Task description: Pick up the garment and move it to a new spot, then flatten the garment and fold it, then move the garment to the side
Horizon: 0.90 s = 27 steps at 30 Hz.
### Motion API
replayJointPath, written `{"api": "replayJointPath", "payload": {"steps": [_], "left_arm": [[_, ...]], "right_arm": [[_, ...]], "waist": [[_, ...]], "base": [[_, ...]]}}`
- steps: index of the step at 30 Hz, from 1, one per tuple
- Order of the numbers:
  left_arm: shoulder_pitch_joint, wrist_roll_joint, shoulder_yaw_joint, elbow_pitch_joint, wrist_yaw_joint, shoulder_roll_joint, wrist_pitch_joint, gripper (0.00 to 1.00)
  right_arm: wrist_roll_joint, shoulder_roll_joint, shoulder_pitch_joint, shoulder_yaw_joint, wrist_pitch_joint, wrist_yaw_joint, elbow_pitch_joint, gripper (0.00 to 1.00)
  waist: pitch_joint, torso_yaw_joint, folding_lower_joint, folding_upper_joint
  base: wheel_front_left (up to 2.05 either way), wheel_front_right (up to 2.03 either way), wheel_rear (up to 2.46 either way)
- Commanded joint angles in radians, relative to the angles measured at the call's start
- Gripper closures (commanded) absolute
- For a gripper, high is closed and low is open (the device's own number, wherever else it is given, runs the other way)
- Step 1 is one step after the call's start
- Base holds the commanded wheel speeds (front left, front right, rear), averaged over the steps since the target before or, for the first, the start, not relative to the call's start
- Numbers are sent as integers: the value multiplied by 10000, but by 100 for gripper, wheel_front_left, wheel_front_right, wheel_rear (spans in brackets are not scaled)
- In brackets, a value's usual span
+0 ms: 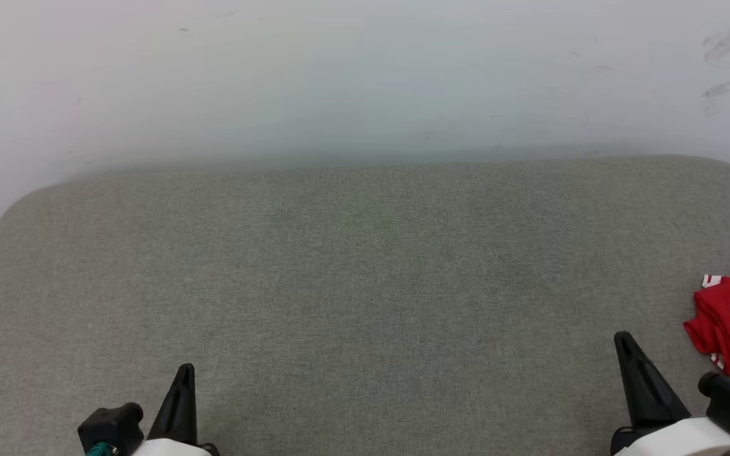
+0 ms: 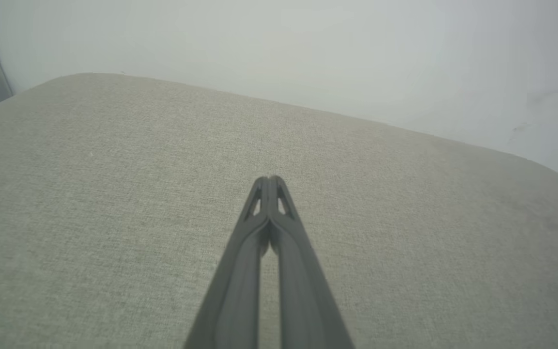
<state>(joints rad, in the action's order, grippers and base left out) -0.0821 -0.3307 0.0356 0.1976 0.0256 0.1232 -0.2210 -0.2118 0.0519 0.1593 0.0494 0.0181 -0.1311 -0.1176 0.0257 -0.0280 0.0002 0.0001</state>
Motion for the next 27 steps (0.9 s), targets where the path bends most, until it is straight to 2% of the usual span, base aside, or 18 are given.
{"api": "replayJointPath", "payload": {"steps": [1,27], "left_arm": [[309,-497,-104,-130,51,14,113,100],[843,-4589,-538,19,390,-230,1153,100]], "right_arm": [[-591,90,-316,-16,-12,0,-13,100],[-5280,280,-1148,-83,80,2,1192,100]], "waist": [[-3,5,0,-1],[-67,65,0,-1]], "base": [[0,0,0],[0,0,0]]}}
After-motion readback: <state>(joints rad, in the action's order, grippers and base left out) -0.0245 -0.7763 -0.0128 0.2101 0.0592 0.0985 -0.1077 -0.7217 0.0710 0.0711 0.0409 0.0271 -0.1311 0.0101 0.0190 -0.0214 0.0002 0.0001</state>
